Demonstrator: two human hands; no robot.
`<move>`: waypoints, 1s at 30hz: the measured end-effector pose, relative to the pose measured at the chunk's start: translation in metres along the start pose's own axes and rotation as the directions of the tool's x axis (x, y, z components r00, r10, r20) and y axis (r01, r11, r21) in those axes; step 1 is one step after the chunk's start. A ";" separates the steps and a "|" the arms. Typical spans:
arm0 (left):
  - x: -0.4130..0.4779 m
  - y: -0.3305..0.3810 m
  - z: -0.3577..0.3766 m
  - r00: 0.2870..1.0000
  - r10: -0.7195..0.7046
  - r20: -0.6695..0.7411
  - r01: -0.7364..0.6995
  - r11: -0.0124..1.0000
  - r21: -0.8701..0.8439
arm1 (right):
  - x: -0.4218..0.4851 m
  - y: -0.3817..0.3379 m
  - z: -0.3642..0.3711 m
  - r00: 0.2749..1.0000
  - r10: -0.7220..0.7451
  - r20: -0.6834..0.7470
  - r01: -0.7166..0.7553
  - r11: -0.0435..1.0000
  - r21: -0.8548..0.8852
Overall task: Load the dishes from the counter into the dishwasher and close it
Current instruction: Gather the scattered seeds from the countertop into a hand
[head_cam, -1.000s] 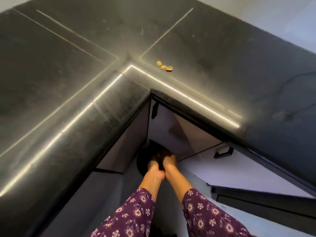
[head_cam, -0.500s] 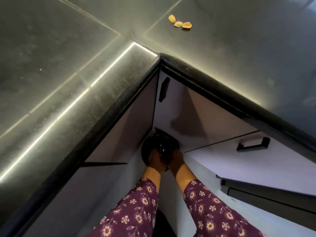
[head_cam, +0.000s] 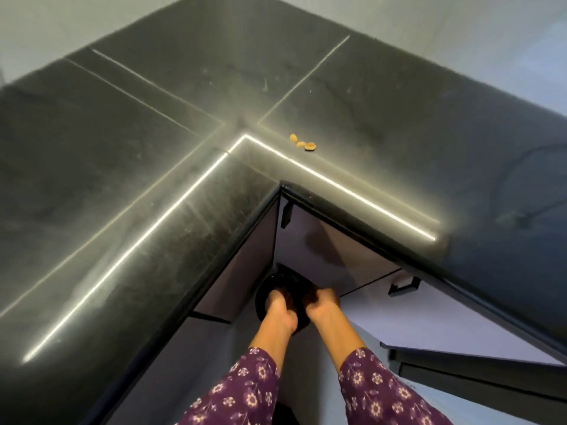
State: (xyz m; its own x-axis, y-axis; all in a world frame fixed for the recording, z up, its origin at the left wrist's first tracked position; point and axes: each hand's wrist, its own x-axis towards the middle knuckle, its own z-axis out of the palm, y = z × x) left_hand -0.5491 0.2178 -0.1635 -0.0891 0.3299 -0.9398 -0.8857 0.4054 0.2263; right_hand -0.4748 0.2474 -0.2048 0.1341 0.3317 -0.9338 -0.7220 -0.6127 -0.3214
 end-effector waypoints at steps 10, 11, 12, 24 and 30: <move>-0.100 0.053 0.047 0.968 0.047 0.245 -0.069 0.994 0.081 | -0.167 -0.073 0.056 0.470 -0.474 0.745 0.878 0.159 -0.452; -0.107 0.060 0.057 0.960 0.054 0.276 -0.077 0.995 0.070 | -0.173 -0.086 0.071 0.388 -0.506 0.770 0.903 0.043 -0.427; -0.112 0.068 0.068 0.955 0.064 0.291 -0.086 0.994 0.063 | -0.179 -0.099 0.089 0.295 -0.548 0.783 0.915 -0.076 -0.397; -0.139 0.175 0.137 0.908 0.224 0.354 -0.238 0.971 -0.004 | -0.133 -0.154 0.207 0.340 -0.324 0.883 0.716 -0.520 -0.466; -0.127 0.171 0.135 0.940 0.116 0.320 -0.135 0.990 0.037 | -0.126 -0.153 0.204 0.206 -0.124 0.971 0.688 -0.687 -0.234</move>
State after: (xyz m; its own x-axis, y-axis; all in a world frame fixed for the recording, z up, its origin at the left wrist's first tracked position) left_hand -0.6278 0.3601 0.0293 -0.0406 0.6303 -0.7753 -0.8479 0.3888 0.3605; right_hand -0.5203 0.4455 -0.0055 -0.5417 0.8406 0.0004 0.7469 0.4815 -0.4586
